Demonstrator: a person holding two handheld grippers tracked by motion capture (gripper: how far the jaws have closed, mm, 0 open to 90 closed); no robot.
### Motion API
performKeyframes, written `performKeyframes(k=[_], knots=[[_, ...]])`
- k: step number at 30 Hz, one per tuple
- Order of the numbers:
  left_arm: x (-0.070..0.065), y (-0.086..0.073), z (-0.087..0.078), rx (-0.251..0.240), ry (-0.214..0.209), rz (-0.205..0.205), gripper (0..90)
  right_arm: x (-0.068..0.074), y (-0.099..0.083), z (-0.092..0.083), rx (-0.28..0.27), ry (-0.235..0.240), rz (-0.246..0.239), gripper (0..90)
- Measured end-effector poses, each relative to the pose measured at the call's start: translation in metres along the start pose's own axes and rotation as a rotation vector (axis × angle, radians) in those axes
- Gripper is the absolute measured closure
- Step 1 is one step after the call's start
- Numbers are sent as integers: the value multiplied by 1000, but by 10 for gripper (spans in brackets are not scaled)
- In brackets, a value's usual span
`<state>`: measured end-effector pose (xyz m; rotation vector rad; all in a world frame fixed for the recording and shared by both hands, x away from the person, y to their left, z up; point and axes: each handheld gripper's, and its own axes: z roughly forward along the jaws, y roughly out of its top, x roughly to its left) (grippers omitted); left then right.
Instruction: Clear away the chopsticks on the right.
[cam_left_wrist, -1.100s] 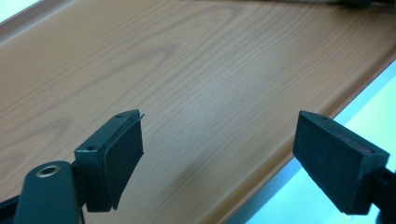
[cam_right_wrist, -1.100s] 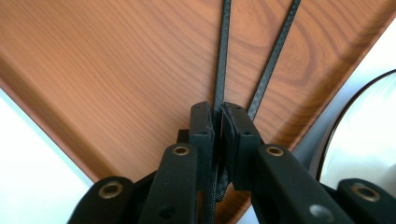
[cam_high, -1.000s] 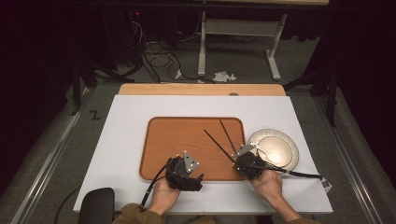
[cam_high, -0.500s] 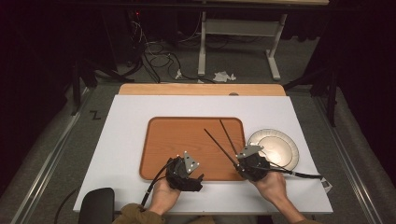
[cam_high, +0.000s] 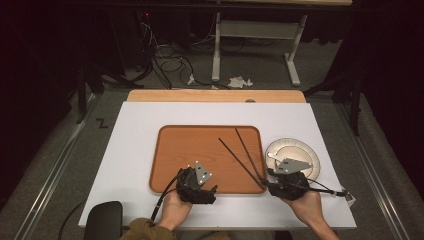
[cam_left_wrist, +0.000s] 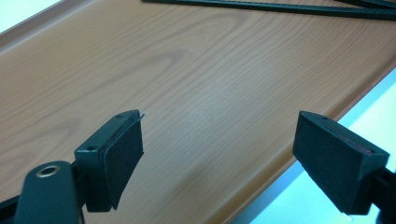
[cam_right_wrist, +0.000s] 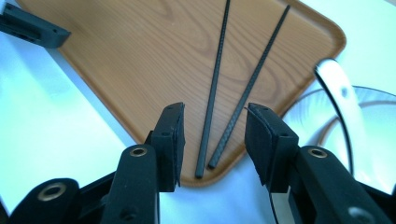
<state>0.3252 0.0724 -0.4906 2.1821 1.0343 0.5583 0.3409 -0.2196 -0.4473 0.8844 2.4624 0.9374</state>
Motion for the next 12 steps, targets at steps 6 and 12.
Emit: performKeyframes(k=[6, 12], knots=[[1, 1, 0, -1, 0, -1, 164, -6, -17, -6, -8, 15, 17, 573], [1, 1, -1, -12, 6, 3, 164, -7, -19, -4, -7, 31, 20, 573]])
